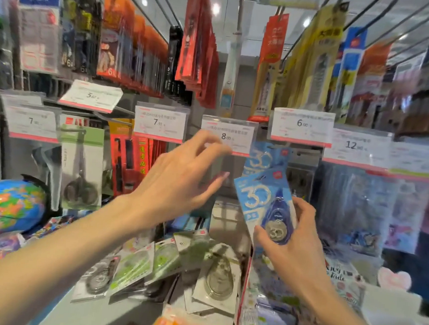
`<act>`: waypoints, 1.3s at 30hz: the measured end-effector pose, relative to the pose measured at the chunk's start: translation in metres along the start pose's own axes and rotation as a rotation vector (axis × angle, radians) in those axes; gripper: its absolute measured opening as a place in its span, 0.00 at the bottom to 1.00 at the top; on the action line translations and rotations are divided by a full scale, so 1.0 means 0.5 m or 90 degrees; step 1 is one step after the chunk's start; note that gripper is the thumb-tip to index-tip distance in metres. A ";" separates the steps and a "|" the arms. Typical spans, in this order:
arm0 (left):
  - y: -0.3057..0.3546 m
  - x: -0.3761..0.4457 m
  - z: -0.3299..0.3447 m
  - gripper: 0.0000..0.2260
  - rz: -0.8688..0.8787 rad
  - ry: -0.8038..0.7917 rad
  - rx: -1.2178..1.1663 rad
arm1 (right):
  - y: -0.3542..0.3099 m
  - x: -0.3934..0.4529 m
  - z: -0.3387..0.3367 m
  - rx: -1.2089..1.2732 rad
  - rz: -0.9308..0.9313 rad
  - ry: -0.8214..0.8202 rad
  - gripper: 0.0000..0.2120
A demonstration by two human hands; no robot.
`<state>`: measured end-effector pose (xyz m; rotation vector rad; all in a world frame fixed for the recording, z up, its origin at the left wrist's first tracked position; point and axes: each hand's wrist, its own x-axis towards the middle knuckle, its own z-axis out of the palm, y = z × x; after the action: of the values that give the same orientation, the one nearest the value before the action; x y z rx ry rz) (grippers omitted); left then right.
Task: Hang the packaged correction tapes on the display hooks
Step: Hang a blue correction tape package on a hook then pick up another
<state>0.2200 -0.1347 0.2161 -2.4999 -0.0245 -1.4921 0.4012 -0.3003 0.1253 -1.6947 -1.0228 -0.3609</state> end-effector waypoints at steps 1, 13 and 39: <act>0.005 0.023 -0.003 0.17 0.021 0.017 0.007 | 0.001 0.004 -0.008 0.006 0.000 0.017 0.40; 0.039 0.157 0.012 0.12 0.099 0.061 0.018 | -0.018 0.010 -0.053 0.023 -0.019 0.071 0.41; 0.025 0.150 0.001 0.15 0.101 0.029 -0.009 | -0.088 0.022 -0.050 0.060 -0.016 0.099 0.42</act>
<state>0.2584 -0.1544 0.2790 -2.4138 0.1887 -1.4889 0.3797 -0.3153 0.1700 -1.5450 -0.9330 -0.4465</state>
